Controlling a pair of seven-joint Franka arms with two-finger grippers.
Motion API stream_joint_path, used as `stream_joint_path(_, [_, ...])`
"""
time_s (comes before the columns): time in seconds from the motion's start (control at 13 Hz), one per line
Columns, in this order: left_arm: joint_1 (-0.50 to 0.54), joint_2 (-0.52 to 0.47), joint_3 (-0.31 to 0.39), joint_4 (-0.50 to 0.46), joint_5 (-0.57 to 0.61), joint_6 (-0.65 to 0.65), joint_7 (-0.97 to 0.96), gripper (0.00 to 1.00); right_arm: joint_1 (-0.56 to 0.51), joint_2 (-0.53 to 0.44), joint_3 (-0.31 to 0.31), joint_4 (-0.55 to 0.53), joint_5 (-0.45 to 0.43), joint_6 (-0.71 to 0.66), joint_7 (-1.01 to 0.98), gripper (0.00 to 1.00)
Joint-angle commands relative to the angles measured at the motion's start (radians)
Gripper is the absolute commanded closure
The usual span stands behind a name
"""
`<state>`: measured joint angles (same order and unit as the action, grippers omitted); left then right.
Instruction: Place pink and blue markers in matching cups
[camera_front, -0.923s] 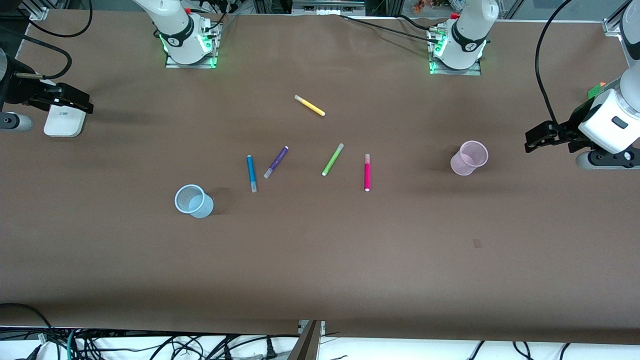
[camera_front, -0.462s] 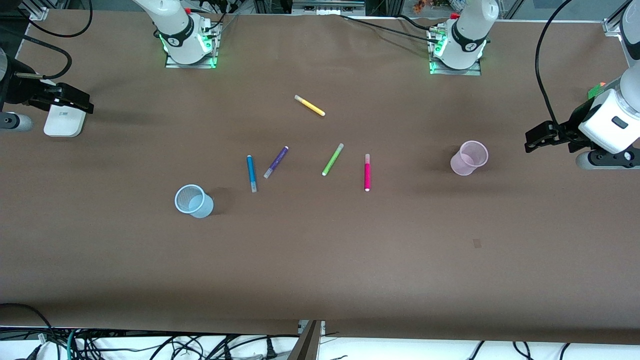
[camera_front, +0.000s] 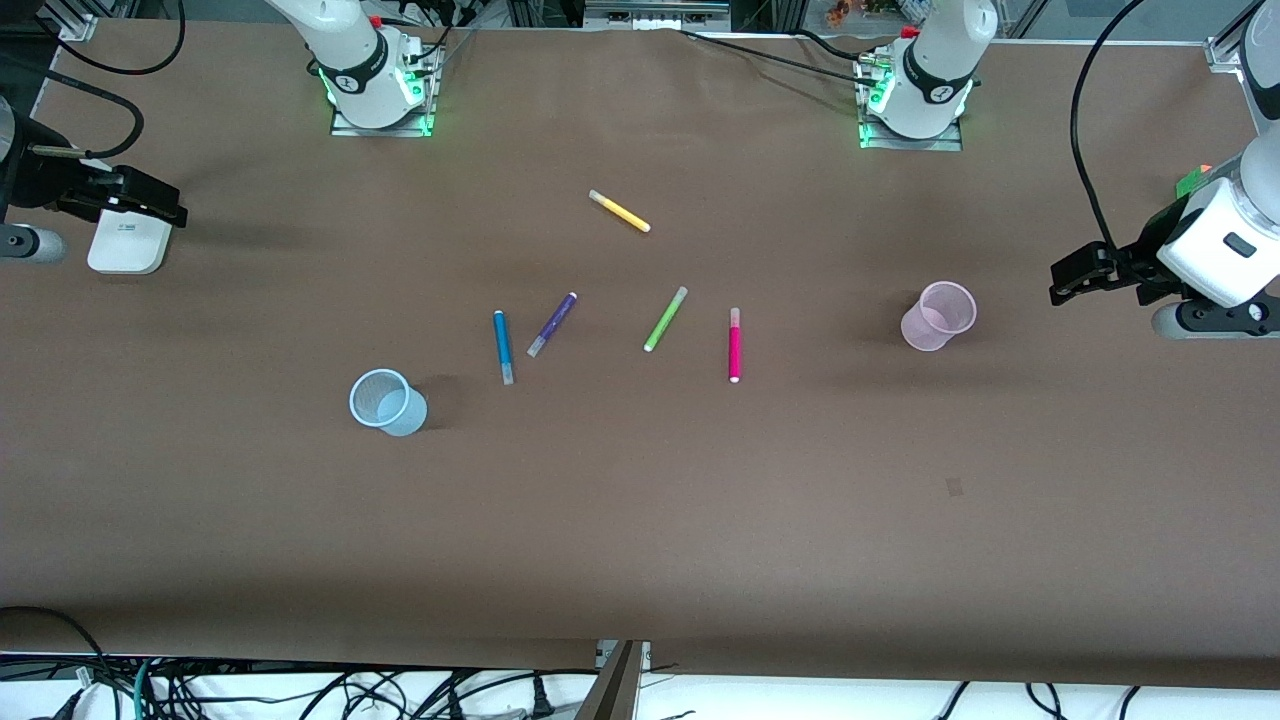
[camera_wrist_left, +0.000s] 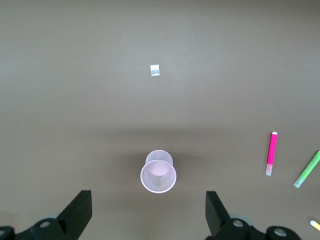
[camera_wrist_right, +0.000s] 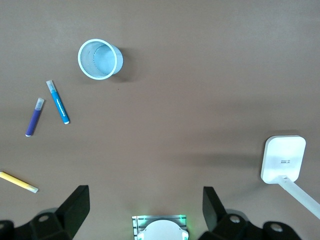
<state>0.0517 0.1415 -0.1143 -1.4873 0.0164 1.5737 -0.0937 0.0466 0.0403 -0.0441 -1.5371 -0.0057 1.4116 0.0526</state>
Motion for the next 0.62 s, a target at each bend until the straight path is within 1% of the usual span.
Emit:
stream_joint_path(0.0, [0.002,0.000,0.008,0.002,-0.018,0.003,0.008,0.00,-0.008,0.000,0.006,0.008,0.013,0.001,-0.004,0.00])
stream_joint_path(0.54, [0.000,0.006,0.008,0.006,-0.010,0.003,0.009,0.00,-0.008,0.021,0.006,0.028,0.013,0.001,-0.007,0.00])
